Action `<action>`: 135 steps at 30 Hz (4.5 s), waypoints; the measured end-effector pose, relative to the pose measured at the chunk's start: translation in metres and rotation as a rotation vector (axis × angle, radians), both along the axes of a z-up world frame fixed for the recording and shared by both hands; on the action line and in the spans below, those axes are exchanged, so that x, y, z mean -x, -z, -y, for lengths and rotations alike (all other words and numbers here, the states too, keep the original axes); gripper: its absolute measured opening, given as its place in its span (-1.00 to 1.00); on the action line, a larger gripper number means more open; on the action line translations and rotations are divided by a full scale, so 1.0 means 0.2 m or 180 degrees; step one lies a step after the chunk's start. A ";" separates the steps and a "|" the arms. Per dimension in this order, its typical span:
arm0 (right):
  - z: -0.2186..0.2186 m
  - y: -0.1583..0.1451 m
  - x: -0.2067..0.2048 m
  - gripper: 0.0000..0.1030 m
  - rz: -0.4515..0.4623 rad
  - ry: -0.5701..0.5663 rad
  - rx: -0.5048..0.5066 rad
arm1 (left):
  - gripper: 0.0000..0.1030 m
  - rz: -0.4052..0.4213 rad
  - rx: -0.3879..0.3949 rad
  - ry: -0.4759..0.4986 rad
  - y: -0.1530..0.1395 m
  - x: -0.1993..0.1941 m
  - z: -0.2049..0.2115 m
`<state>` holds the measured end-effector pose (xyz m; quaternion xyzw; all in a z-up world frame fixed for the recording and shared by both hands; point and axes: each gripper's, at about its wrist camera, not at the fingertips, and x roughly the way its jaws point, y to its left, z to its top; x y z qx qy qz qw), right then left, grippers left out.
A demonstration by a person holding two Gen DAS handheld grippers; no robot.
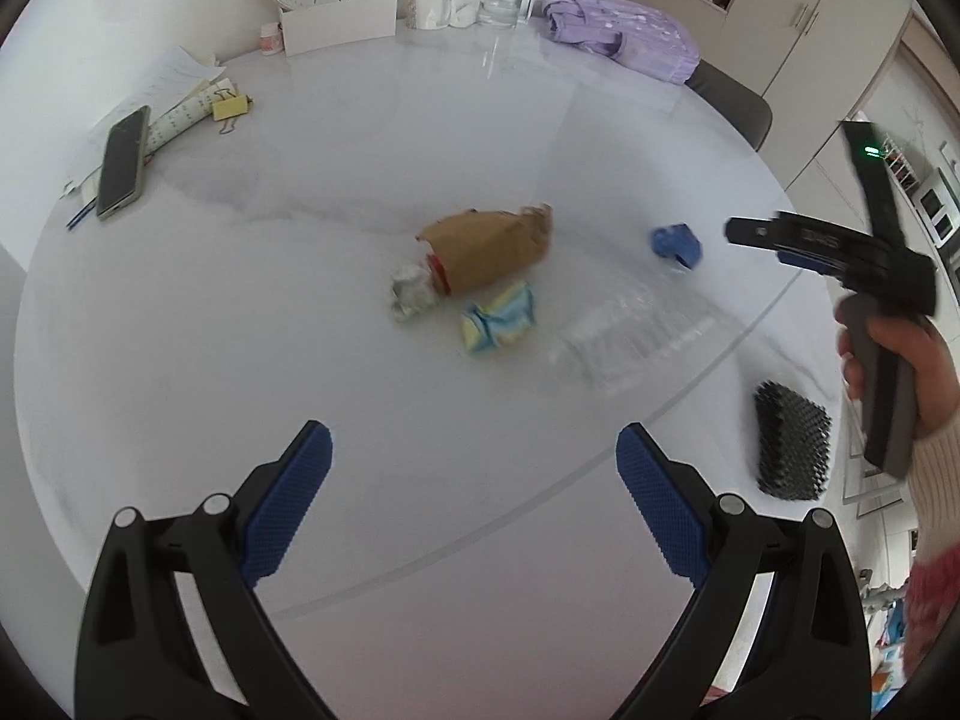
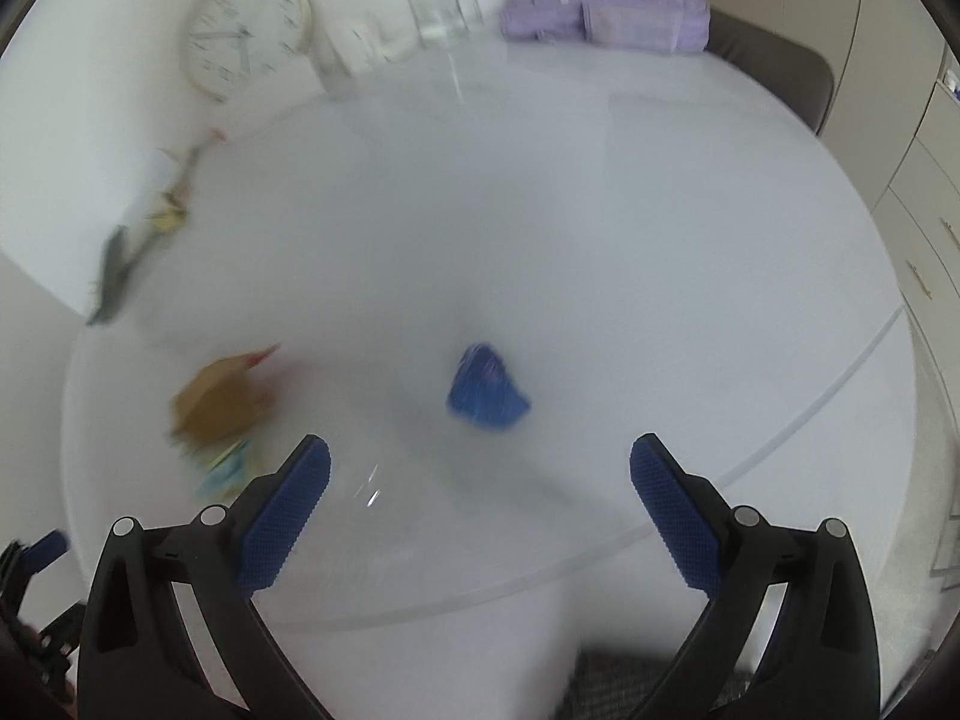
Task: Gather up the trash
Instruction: 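Grasp the navy plastic bag with the right gripper while the left gripper reaches the brown paper bag, then close the left gripper on the brown paper bag, then carry navy bag and paper bag over the bin and open both grippers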
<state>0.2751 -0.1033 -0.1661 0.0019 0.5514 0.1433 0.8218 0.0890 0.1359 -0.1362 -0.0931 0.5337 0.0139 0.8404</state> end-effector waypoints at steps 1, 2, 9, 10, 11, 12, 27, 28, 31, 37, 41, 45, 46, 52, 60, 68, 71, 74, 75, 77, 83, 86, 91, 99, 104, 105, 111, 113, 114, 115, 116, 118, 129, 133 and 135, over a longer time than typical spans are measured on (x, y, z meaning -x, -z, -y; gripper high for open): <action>-0.02 0.04 -0.05 0.93 -0.0050 0.0006 0.0029 | 0.78 -0.0023 -0.0008 0.0015 0.02 -0.05 -0.02; -0.05 0.10 -0.11 0.88 -0.0103 -0.0001 0.0062 | 0.78 -0.0036 -0.0008 0.0026 0.03 -0.08 -0.04; -0.17 0.28 -0.19 0.28 -0.0238 -0.0332 0.0351 | 0.78 -0.0062 0.0002 0.0255 0.11 -0.35 -0.12; -0.18 0.29 -0.20 0.18 -0.0241 -0.0375 0.0388 | 0.78 -0.0049 -0.0030 0.0337 0.12 -0.40 -0.12; -0.18 0.30 -0.20 0.00 -0.0246 -0.0406 0.0414 | 0.78 -0.0037 -0.0055 0.0390 0.12 -0.42 -0.12; -0.19 0.29 -0.20 -0.12 -0.0246 -0.0416 0.0428 | 0.78 -0.0023 -0.0071 0.0430 0.12 -0.44 -0.12; 0.02 0.10 -0.13 -0.31 -0.0060 -0.0170 -0.0117 | 0.78 0.0048 0.0095 0.0477 0.11 -0.53 -0.08; 0.04 0.06 -0.10 -0.31 -0.0036 -0.0165 -0.0160 | 0.78 0.0096 0.0005 0.0724 0.11 -0.56 -0.06; 0.08 -0.05 0.00 -0.31 0.0040 -0.0161 -0.0181 | 0.78 0.0004 -0.0295 0.1513 0.14 -0.68 0.00; 0.16 -0.22 0.24 -0.30 0.0182 0.0068 -0.0113 | 0.78 -0.0470 -0.0373 0.2622 0.29 -0.92 0.05; 0.16 -0.25 0.35 -0.30 0.0159 0.0394 -0.0169 | 0.76 -0.0689 -0.0255 0.3115 0.38 -1.01 0.09; 0.18 -0.29 0.44 -0.30 0.0168 0.0655 -0.0309 | 0.45 -0.0810 -0.0278 0.3293 0.46 -1.05 0.12; 0.18 -0.30 0.45 -0.30 0.0179 0.0689 -0.0333 | 0.28 -0.0839 -0.0274 0.3317 0.48 -1.06 0.12; 0.13 -0.36 0.48 -0.30 0.0241 0.0724 -0.0324 | -0.12 -0.0883 -0.0278 0.3548 0.52 -1.04 0.13; 0.09 -0.37 0.50 -0.30 0.0241 0.0661 -0.0332 | -0.14 -0.0677 -0.0350 0.3462 0.44 -1.04 0.15; 0.10 -0.43 0.53 -0.30 0.0405 0.0451 -0.0527 | -0.14 -0.0109 -0.0169 0.2820 0.02 -0.83 0.17; 0.14 -0.47 0.58 -0.30 0.0503 0.0347 -0.0632 | -0.14 0.0059 0.0023 0.2460 -0.13 -0.65 0.21; 0.17 -0.51 0.67 -0.30 0.0560 0.0247 -0.0699 | -0.14 0.0135 0.0147 0.2052 -0.23 -0.41 0.30; 0.19 -0.52 0.71 -0.30 0.0572 0.0219 -0.0715 | -0.14 0.0152 0.0195 0.1959 -0.25 -0.35 0.32; 0.24 -0.53 0.80 -0.30 0.0572 0.0162 -0.0757 | -0.14 0.0132 0.0329 0.1756 -0.27 -0.17 0.42; 0.42 -0.51 1.12 -0.30 0.0471 0.0102 -0.0747 | -0.13 -0.0023 0.0609 0.1434 -0.22 0.18 0.68; 0.52 -0.48 1.25 -0.30 0.0380 0.0116 -0.0744 | -0.13 -0.0092 0.0565 0.1462 -0.18 0.29 0.82; 0.73 -0.39 1.48 -0.30 0.0217 0.0236 -0.0730 | -0.13 -0.0227 0.0581 0.1479 -0.14 0.38 1.03; 0.99 -0.24 1.71 -0.27 0.0067 0.0354 -0.0587 | -0.13 -0.0289 0.0459 0.1731 -0.14 0.59 1.32; 1.02 0.04 1.76 -0.26 -0.0072 0.0257 -0.0268 | -0.13 -0.0391 0.0341 0.1910 -0.10 0.71 1.45; 1.03 0.15 1.77 -0.26 -0.0147 0.0268 -0.0297 | -0.13 -0.0400 0.0317 0.1926 -0.09 0.72 1.46; 1.04 0.65 1.77 -0.26 -0.0533 0.0289 -0.0198 | -0.12 -0.0390 0.0157 0.2073 -0.10 0.82 1.55; 1.04 0.75 1.78 -0.25 -0.0635 0.0312 -0.0218 | -0.12 -0.0416 0.0116 0.2112 -0.10 0.85 1.57; 1.05 0.80 1.78 -0.21 -0.0719 0.0329 -0.0275 | -0.12 -0.0424 0.0091 0.2141 -0.10 0.87 1.59; 1.05 0.82 1.78 -0.02 -0.0778 0.0335 -0.0344 | -0.12 -0.0422 0.0068 0.2162 -0.10 0.88 1.60; 1.06 0.83 1.79 0.26 -0.0797 0.0369 -0.0384 | -0.12 -0.0418 0.0054 0.2174 -0.10 0.89 1.60; 1.08 0.82 1.81 0.43 -0.0766 0.0460 -0.0454 | -0.12 -0.0408 0.0034 0.2194 -0.11 0.90 1.62; 1.41 0.44 1.94 0.84 -0.0329 0.1068 -0.0401 | -0.12 -0.0630 0.0077 0.2436 0.01 0.89 1.77; 1.59 0.32 2.06 0.85 -0.0230 0.1307 -0.0364 | -0.12 -0.0751 -0.0008 0.2755 0.18 0.88 1.93; 1.66 0.29 2.11 0.85 -0.0230 0.1388 -0.0348 | -0.12 -0.0808 -0.0090 0.2898 0.29 0.89 2.01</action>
